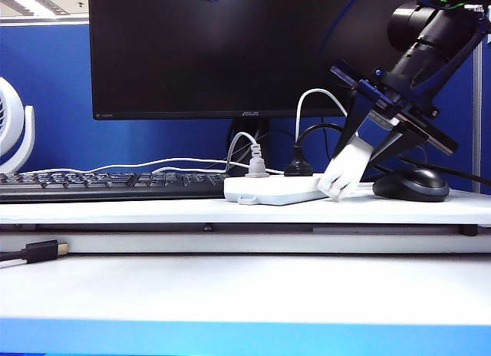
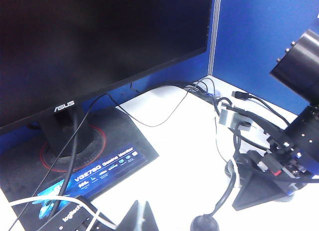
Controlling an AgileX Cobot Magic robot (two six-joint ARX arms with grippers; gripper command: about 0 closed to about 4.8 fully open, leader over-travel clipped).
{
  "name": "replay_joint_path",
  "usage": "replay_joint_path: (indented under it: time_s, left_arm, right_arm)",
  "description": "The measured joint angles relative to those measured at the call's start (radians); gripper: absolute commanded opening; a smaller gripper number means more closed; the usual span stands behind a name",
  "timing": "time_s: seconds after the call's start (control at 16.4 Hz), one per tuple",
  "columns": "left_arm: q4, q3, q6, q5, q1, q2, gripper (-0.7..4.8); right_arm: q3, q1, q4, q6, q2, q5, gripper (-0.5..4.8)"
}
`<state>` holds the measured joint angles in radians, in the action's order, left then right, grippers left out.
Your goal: Unplug the white charger from the socket, then place it next to the socket.
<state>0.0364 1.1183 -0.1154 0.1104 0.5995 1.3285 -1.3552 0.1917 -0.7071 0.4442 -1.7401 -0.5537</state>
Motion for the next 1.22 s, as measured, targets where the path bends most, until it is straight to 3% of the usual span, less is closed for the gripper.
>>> replay_joint_path:
  time_s: [0.06, 0.3, 0.37, 0.43, 0.49, 1.22]
  left_arm:
    - [-0.001, 0.000, 0.000, 0.000, 0.000, 0.000, -0.05]
    - [-0.004, 0.000, 0.000, 0.000, 0.000, 0.000, -0.05]
    - [-0.004, 0.000, 0.000, 0.000, 0.000, 0.000, -0.05]
    - [-0.004, 0.000, 0.000, 0.000, 0.000, 0.000, -0.05]
    - [-0.004, 0.000, 0.000, 0.000, 0.000, 0.000, -0.05]
    - [-0.004, 0.000, 0.000, 0.002, 0.000, 0.000, -0.05]
  right_arm:
    - [0.000, 0.000, -0.002, 0.000, 0.000, 0.000, -0.05]
    - [-0.006, 0.000, -0.070, 0.002, 0.001, -0.009, 0.04]
    - [-0.006, 0.000, -0.072, 0.002, 0.001, -0.010, 0.66]
    - [-0.006, 0.000, -0.070, 0.002, 0.001, -0.010, 2.22]
    - [-0.006, 0.000, -0.068, 0.002, 0.001, -0.010, 3.25]
    - [-0.047, -0.002, -0.125, -0.030, 0.060, 0.046, 3.28]
